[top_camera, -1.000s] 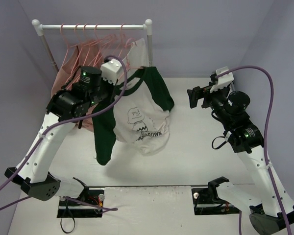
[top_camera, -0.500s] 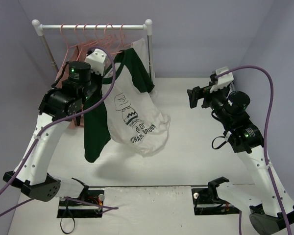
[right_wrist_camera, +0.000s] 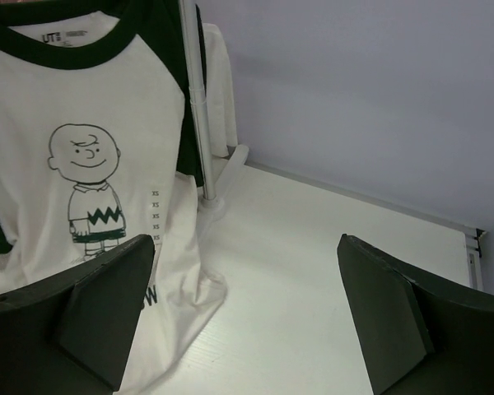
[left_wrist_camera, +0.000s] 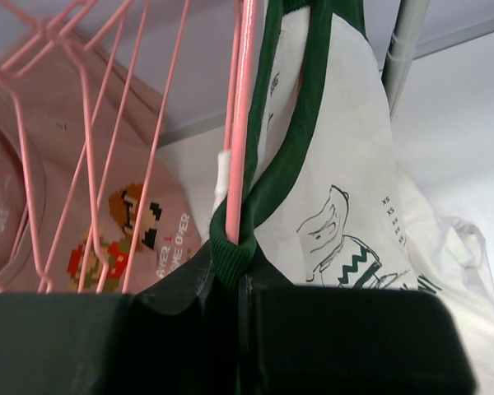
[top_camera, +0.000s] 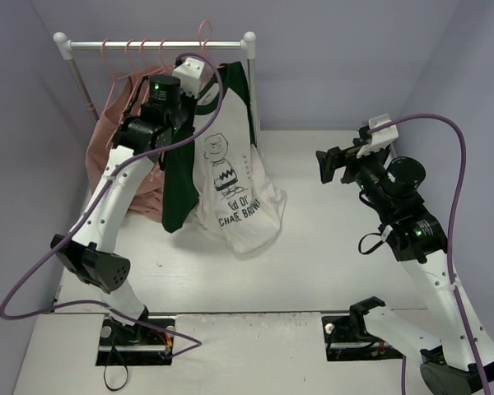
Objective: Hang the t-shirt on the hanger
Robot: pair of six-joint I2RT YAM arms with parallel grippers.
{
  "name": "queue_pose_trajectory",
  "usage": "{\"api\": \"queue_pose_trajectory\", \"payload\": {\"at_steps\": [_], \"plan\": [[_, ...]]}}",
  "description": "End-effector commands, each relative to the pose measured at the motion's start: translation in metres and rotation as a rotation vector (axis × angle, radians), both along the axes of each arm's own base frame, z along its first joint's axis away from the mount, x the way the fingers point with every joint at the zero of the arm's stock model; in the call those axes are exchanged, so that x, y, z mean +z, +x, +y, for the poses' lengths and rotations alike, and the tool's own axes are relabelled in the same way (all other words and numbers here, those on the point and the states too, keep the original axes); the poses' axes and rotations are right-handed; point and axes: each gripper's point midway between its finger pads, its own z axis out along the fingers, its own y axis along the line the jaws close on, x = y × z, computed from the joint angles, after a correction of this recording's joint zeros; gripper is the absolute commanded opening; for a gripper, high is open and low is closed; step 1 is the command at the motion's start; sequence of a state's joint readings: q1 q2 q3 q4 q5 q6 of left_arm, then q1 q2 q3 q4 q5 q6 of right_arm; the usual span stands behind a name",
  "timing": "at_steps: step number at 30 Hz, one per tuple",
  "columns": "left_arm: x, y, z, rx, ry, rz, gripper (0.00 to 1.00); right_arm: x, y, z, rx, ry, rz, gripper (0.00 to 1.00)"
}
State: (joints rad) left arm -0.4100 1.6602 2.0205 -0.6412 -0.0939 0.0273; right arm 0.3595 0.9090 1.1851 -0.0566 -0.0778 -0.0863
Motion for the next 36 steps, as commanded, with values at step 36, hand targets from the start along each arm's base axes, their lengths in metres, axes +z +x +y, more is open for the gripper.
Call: {"api": "queue_pose_trajectory", "payload": {"at_steps": [36], "plan": [[0.041, 0.054, 0.001, 0.041, -0.126, -0.129, 0.00, 0.020, 0.000, 0.001, 0.009, 0.021, -0.086, 0.92]]}}
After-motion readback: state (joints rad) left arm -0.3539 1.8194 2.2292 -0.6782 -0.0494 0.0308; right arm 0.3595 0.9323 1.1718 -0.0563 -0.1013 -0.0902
